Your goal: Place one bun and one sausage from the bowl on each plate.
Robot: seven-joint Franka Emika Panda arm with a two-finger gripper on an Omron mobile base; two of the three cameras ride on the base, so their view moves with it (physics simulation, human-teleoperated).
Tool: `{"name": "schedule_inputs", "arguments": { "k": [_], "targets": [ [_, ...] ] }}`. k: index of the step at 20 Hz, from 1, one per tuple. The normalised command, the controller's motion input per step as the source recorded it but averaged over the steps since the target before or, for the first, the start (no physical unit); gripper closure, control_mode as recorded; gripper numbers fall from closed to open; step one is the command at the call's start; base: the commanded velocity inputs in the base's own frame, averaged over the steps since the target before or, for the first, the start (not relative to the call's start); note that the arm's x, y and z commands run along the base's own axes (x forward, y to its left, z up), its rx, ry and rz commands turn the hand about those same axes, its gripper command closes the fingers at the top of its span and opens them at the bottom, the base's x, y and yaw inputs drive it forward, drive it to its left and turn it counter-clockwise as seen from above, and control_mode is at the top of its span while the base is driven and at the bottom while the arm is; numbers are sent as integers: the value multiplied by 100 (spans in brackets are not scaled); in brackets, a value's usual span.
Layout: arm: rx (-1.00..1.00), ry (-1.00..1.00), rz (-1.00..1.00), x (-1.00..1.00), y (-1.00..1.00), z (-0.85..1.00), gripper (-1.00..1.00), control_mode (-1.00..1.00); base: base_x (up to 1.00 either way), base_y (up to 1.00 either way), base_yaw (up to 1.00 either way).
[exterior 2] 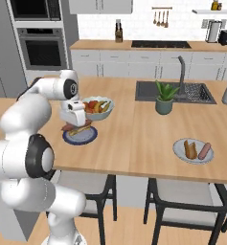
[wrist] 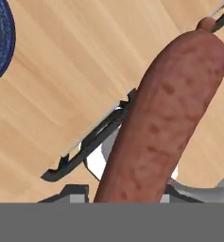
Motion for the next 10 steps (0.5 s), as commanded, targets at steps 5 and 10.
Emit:
{"name": "schedule_inputs", "arguments": {
  "k": [5,10],
  "targets": [
    [0,0,6,96,21,-99,100,-100,0,0,0],
    [0,-4,6,85,15,-80,100,-100,0,0,0]
  ]
}}
